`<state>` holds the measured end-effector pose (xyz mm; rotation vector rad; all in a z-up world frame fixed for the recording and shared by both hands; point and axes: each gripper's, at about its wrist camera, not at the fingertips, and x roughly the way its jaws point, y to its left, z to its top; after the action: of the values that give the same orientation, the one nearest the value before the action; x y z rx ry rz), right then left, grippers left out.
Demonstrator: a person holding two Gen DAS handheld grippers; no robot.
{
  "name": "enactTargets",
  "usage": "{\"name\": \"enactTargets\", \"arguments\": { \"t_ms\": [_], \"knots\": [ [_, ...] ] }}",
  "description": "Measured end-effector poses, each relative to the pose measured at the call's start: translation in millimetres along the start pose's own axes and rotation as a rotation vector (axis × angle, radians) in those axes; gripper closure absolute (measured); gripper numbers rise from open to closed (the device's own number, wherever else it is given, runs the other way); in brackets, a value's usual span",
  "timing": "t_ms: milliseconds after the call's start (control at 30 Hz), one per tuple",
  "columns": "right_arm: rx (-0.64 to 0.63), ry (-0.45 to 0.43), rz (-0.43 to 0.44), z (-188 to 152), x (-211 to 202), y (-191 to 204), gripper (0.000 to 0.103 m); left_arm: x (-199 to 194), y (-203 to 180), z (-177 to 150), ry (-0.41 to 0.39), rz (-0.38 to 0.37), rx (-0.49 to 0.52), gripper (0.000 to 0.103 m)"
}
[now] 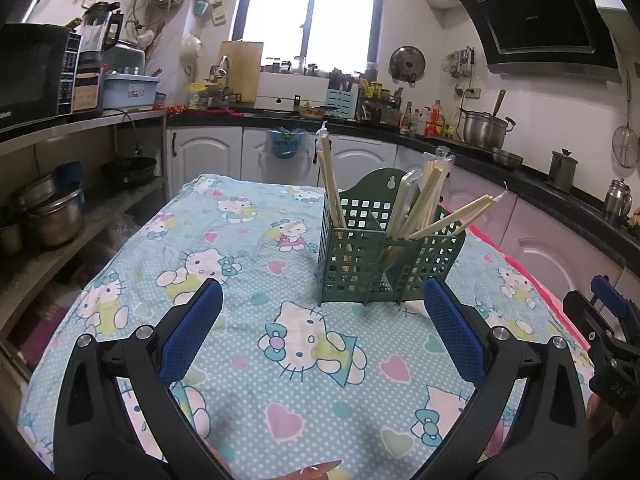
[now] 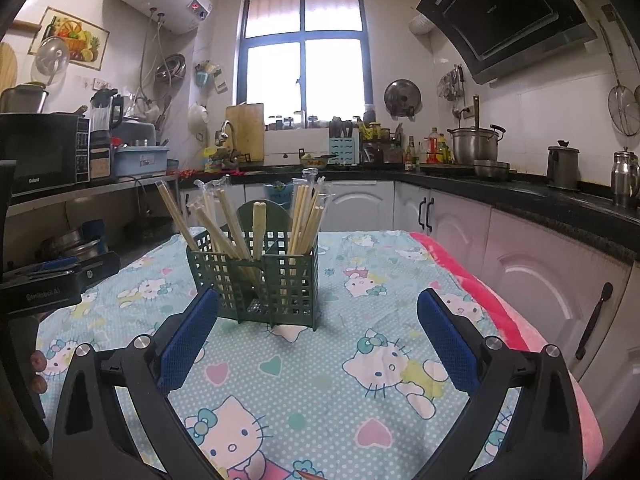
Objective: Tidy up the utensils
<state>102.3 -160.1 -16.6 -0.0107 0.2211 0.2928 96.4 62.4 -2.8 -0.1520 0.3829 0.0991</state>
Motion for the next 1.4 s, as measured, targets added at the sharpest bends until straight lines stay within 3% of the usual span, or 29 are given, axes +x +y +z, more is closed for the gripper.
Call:
{"name": "enactTargets", "arguments": {
  "t_ms": [1400],
  "knots": [
    [-0.013, 0.001, 0.007, 3.2, -0.5, 4.2, 0.006, -1.7, -2.0, 0.3, -0.003, -0.002, 0.002, 0.01]
  ]
}}
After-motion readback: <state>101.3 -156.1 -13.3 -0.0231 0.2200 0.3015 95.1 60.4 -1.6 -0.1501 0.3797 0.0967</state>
